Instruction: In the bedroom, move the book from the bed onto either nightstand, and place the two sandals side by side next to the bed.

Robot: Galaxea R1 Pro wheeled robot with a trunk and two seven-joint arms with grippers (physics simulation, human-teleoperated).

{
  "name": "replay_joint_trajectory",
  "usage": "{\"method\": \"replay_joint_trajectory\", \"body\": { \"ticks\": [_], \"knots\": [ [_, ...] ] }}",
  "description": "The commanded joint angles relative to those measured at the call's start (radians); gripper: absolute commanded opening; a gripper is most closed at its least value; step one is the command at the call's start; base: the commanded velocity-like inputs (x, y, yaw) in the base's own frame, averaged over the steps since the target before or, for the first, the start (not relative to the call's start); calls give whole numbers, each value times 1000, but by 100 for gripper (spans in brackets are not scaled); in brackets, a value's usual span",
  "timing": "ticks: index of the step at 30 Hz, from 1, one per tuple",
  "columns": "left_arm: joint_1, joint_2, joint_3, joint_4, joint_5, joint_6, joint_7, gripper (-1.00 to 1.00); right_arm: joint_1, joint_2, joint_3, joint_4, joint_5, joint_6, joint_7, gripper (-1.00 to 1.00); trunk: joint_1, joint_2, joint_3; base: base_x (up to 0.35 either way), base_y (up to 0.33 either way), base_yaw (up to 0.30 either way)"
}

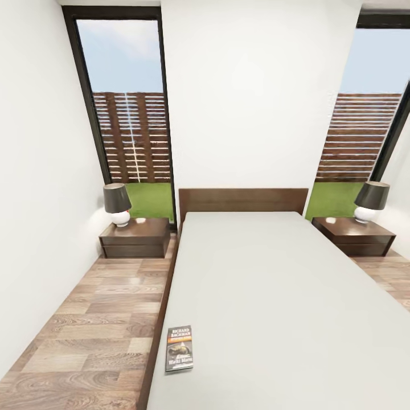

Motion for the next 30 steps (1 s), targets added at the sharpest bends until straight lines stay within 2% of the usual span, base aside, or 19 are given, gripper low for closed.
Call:
{"method": "replay_joint_trajectory", "body": {
  "ticks": [1,30],
  "knots": [
    [-1,0,-9,0,6,-3,2,100,-1,0,0,1,-3,-4,-1,100,1,-2,-2,4,4,0],
    [-1,0,-9,0,6,-3,2,100,7,-9,-5,17,-3,-4,15,100,1,-2,-2,36,1,0]
  ]
}}
